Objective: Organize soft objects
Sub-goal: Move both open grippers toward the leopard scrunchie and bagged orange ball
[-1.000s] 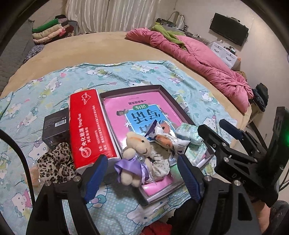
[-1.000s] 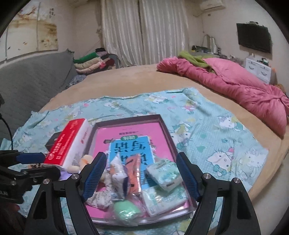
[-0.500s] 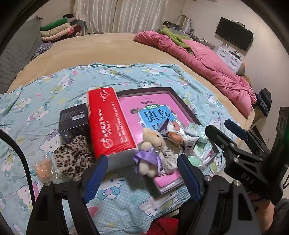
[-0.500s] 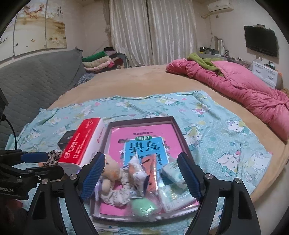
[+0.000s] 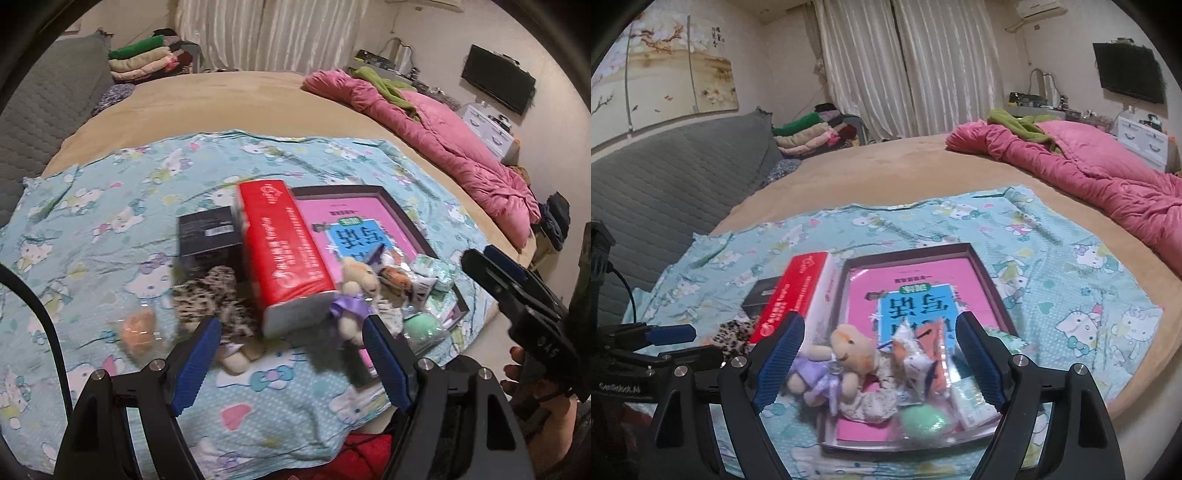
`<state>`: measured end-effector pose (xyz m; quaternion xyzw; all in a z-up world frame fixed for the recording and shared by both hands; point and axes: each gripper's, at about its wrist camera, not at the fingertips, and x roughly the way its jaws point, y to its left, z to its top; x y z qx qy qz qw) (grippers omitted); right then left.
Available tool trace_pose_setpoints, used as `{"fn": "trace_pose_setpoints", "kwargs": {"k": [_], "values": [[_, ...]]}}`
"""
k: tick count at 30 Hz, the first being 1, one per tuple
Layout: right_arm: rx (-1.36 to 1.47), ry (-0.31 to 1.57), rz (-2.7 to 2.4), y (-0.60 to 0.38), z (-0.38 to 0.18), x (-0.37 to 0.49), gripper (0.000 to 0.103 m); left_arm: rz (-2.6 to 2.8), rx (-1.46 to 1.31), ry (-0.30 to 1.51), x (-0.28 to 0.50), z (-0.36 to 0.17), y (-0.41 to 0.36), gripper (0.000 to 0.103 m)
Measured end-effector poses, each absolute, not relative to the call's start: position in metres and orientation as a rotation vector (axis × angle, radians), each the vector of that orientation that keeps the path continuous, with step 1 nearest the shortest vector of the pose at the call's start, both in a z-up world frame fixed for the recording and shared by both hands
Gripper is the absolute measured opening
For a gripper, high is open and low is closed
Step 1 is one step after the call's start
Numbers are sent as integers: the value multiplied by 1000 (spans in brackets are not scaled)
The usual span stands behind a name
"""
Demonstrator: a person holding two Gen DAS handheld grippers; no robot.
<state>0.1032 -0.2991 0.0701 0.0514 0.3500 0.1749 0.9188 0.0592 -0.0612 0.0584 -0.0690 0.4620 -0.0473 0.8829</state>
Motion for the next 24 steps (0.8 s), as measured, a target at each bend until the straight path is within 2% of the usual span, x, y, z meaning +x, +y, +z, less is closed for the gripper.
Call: {"fn": "trace_pose_setpoints", "kwargs": {"k": [13,24], "values": [[59,687,483,-260,83,87,86,62,-246,925,41,69,25,78],[7,686,575,-229,86,77,86,130,-280,934,28,57,62,78]]}}
